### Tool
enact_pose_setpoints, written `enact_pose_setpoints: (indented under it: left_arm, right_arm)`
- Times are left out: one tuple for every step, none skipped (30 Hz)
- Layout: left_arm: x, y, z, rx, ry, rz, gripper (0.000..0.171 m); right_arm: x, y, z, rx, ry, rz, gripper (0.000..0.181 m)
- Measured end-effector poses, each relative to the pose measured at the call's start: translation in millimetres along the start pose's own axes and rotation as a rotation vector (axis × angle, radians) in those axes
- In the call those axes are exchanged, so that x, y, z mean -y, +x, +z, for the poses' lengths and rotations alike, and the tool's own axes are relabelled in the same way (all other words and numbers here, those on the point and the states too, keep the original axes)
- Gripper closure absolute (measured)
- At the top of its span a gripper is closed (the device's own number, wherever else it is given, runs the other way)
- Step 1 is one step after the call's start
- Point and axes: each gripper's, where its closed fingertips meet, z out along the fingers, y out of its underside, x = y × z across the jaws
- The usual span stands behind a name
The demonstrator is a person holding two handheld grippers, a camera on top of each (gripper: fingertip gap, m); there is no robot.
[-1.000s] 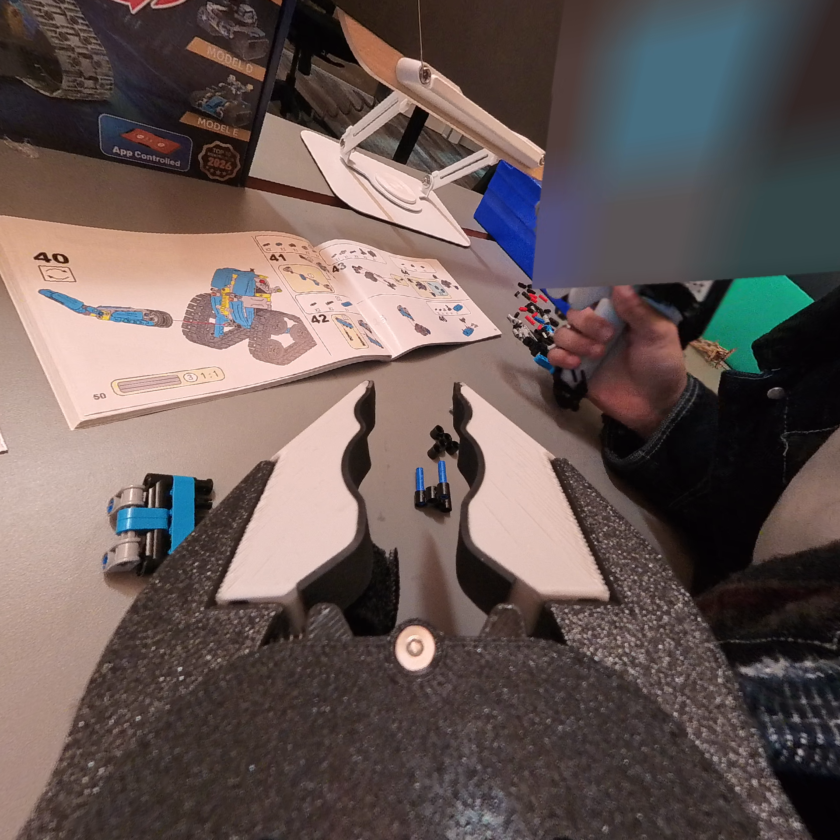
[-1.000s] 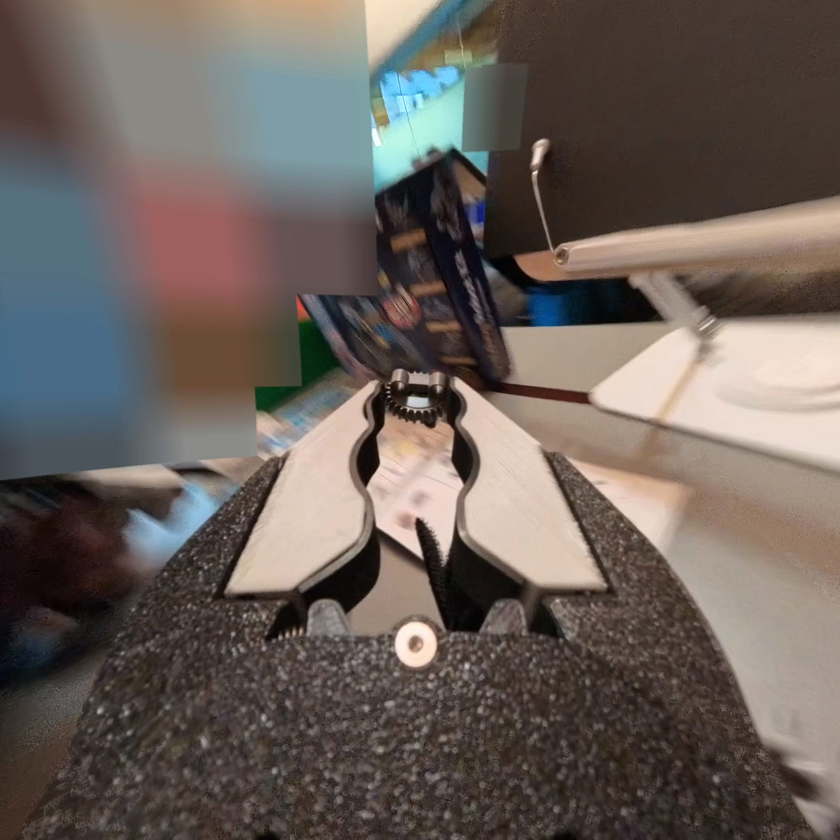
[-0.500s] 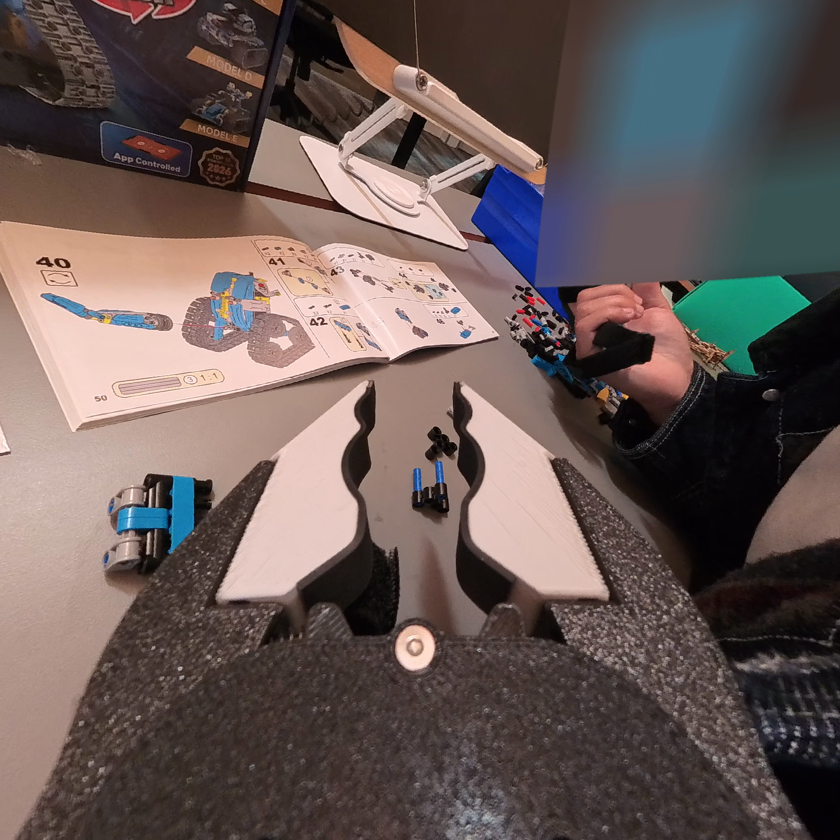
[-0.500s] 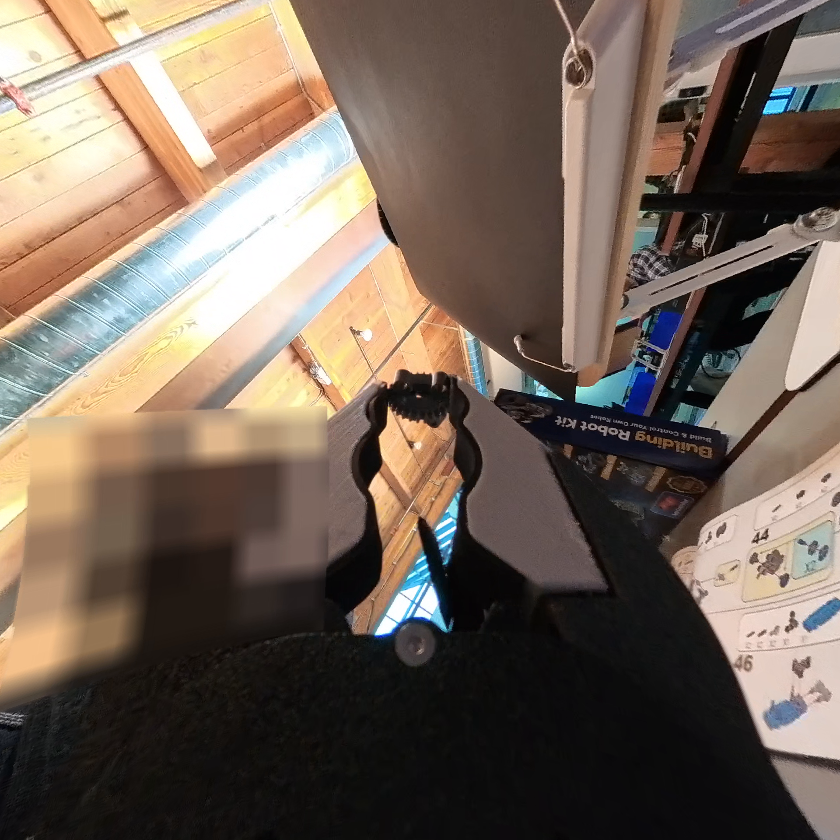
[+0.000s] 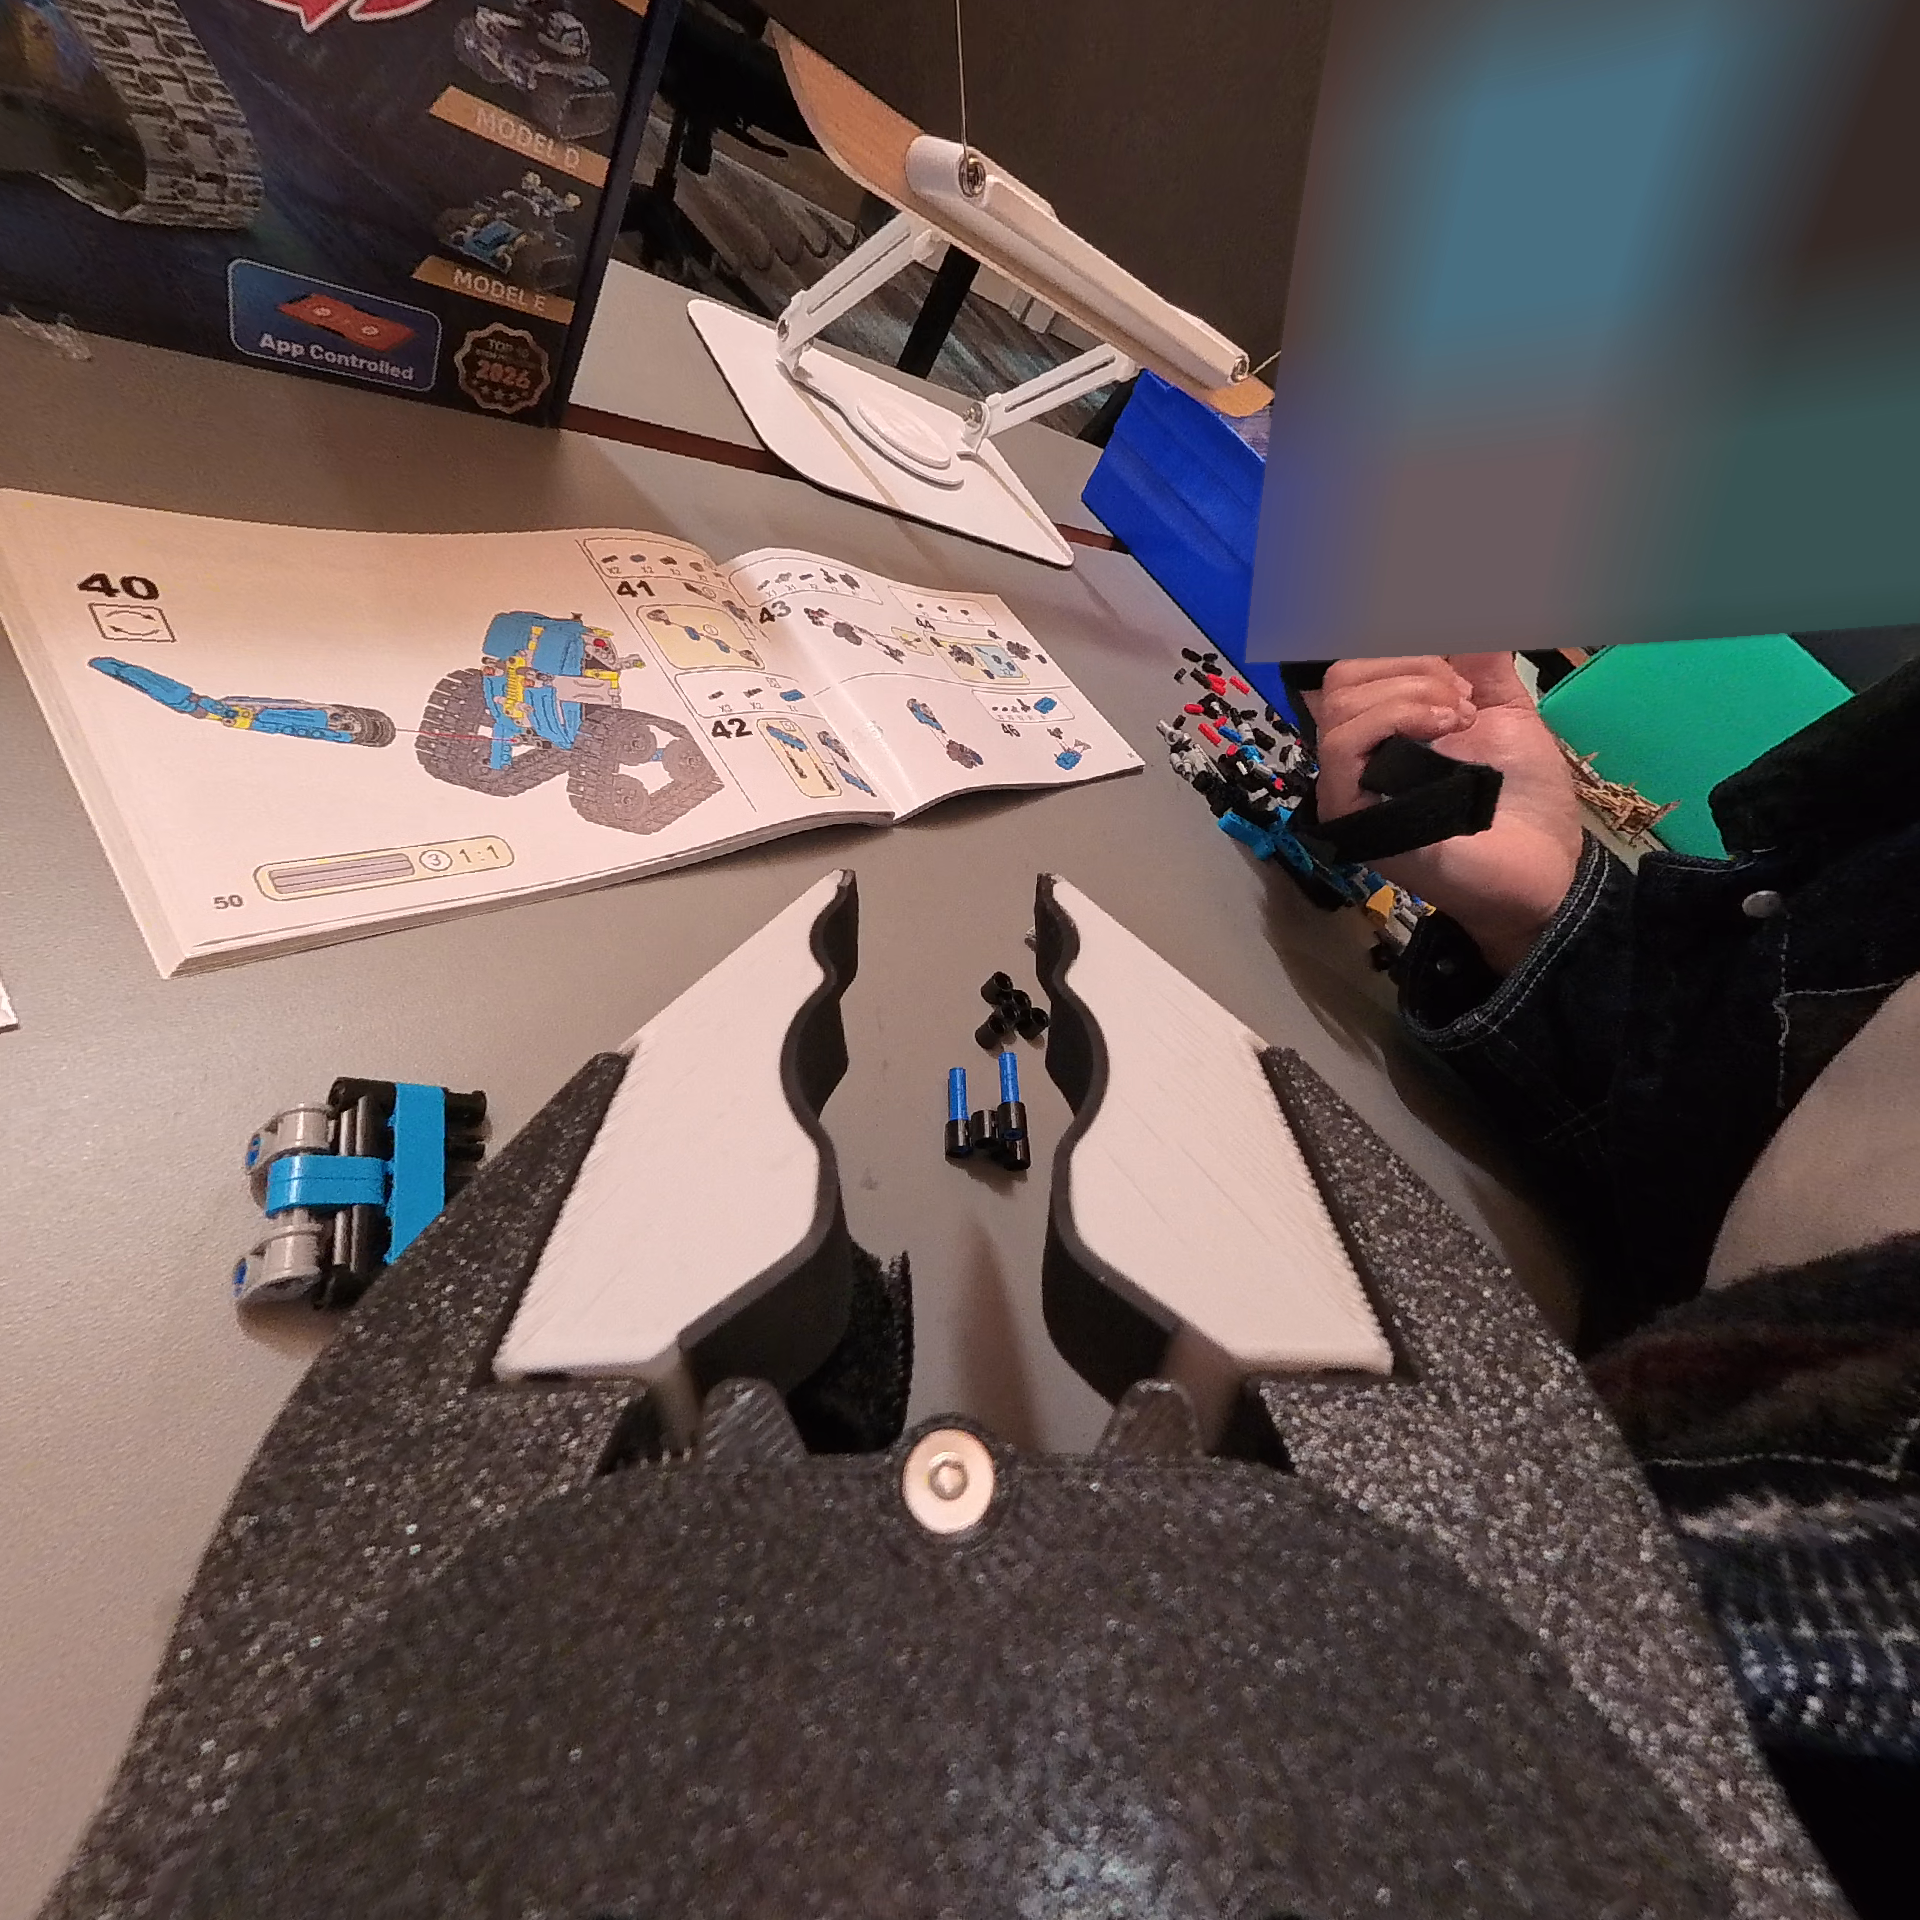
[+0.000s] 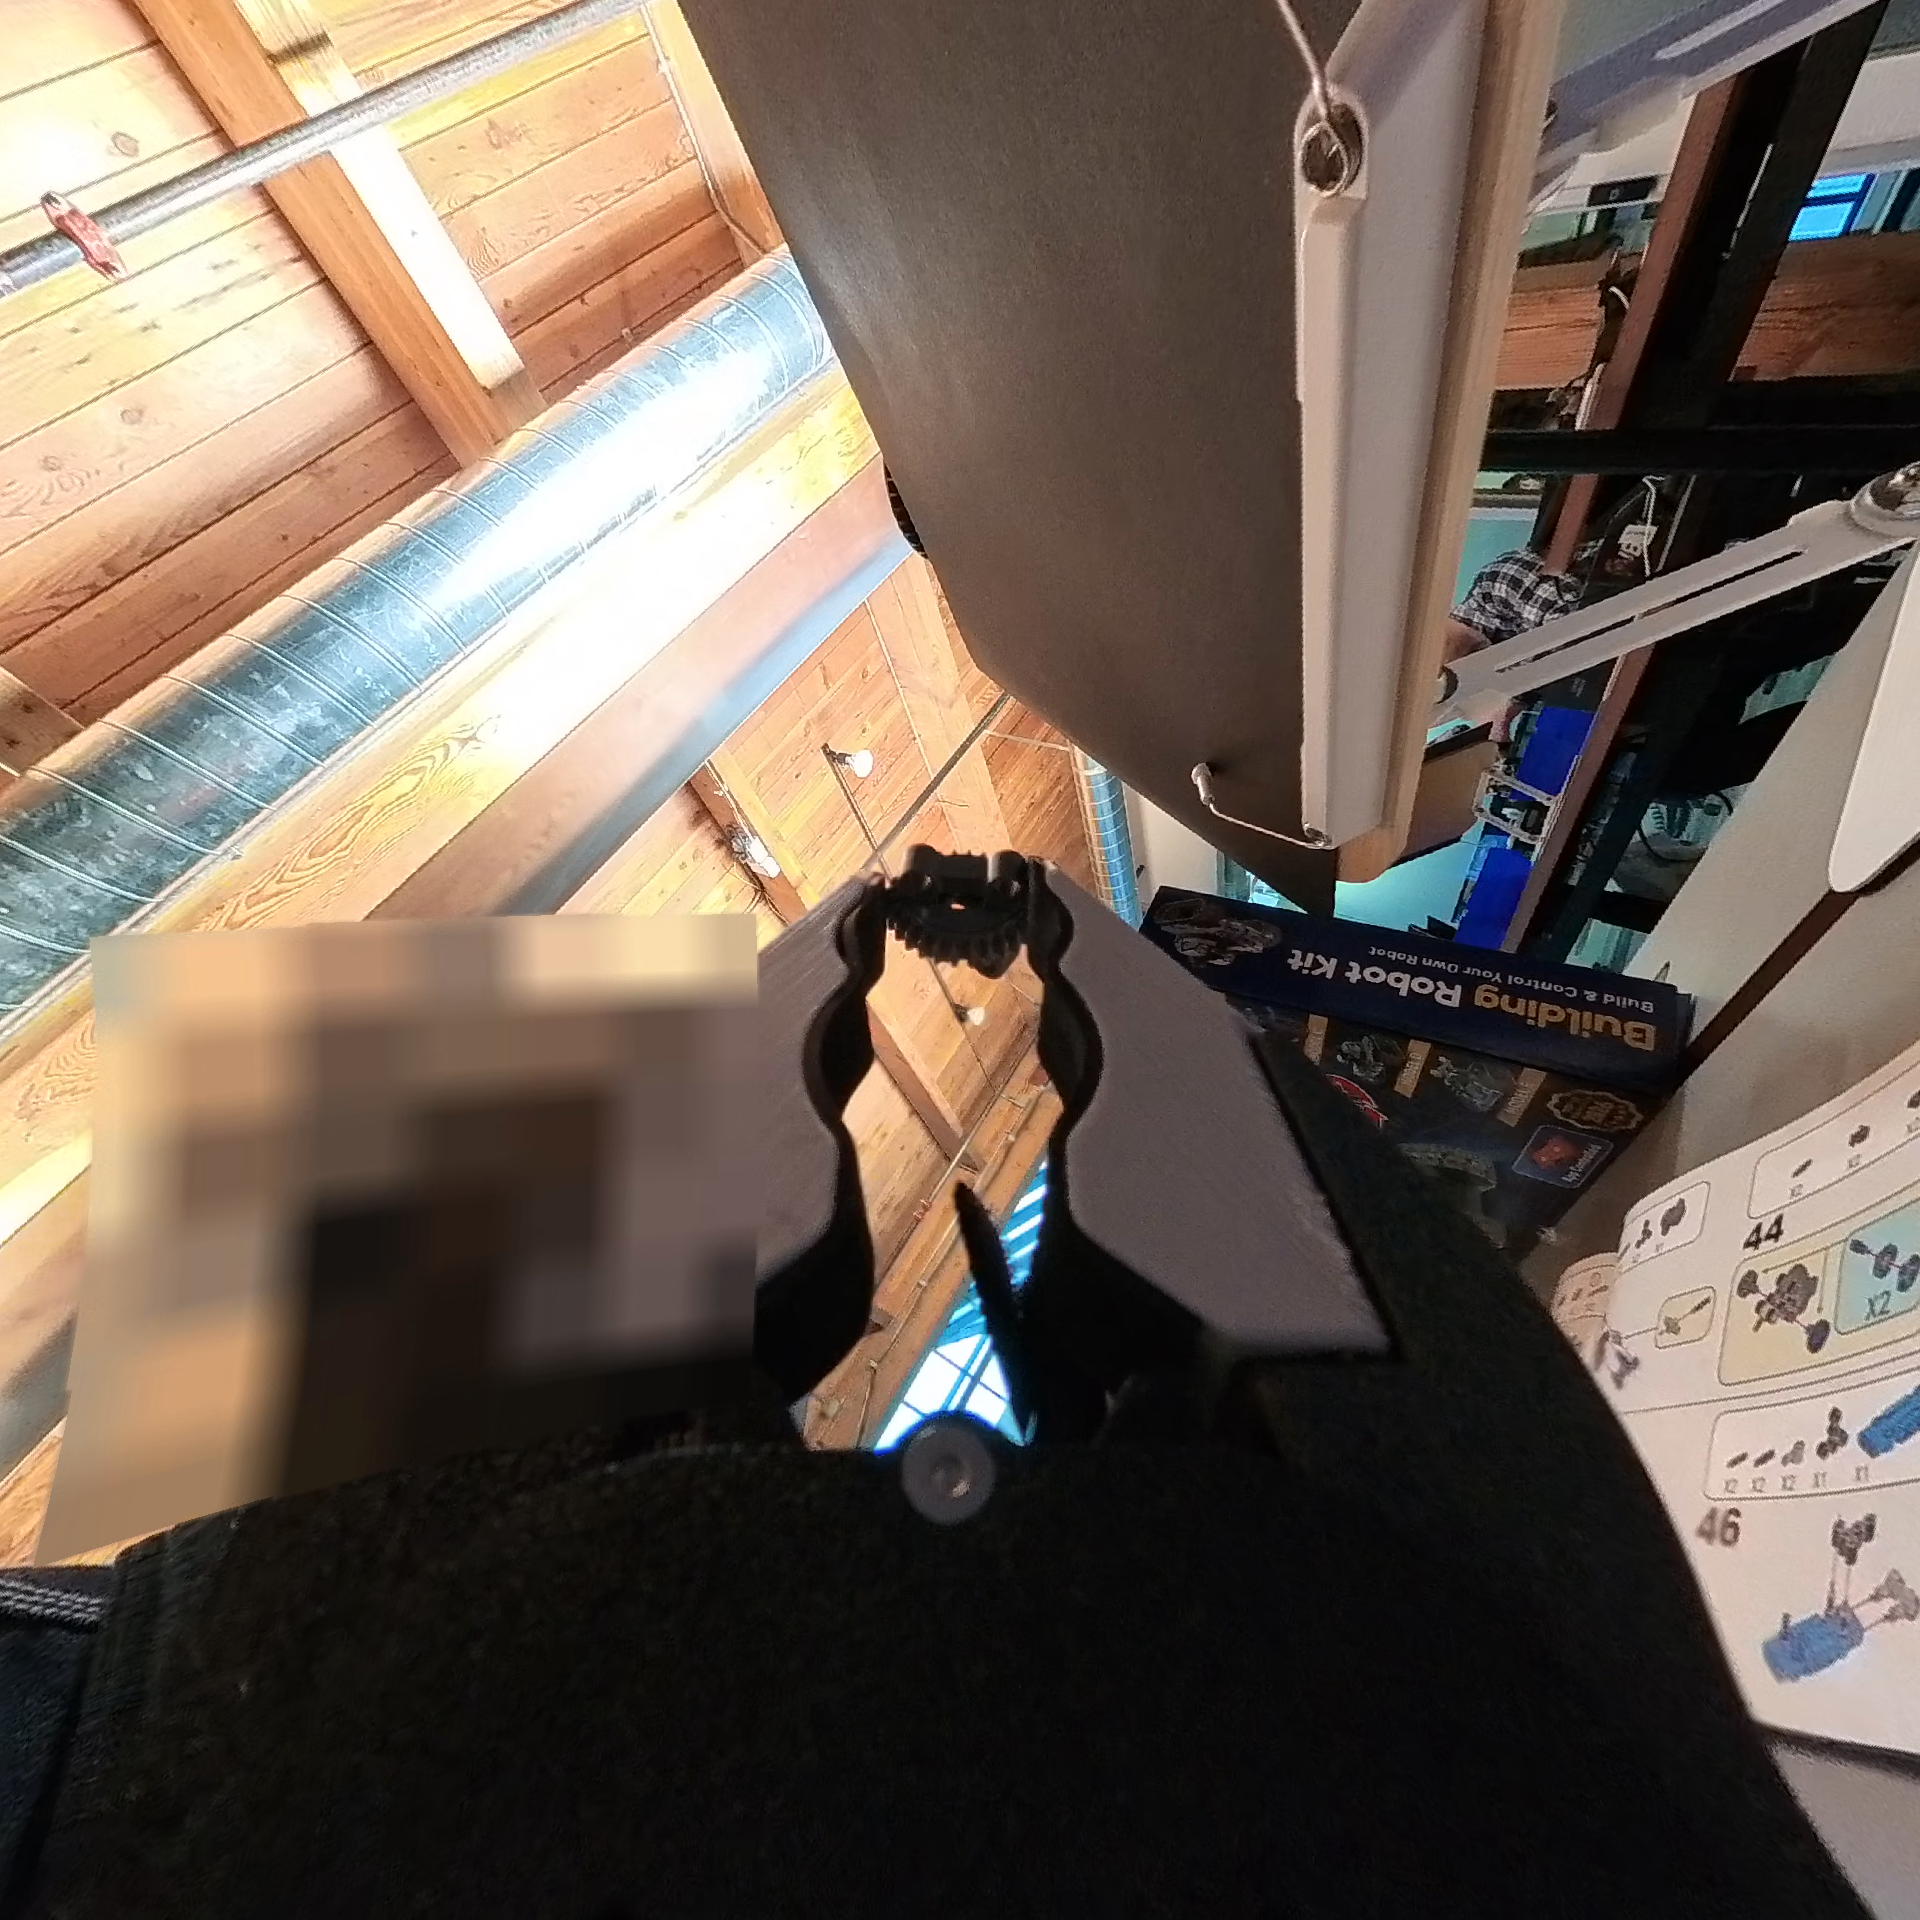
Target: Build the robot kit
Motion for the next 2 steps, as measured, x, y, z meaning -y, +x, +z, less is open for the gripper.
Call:
enact_pose_setpoints:
  left_arm:
    - [0.0, 0.1, 0.0, 0.000, 0.000, 0.000, 0.138]
    - [-0.2, 0.3, 0.1, -0.001, -0.001, 0.000, 0.138]
  right_arm:
    - [-0.8, 0.5, 0.0, -0.002, -0.005, -0.004, 0.154]
    - [-1.9, 1.1, 0.1, -0.005, -0.012, -0.007, 0.154]
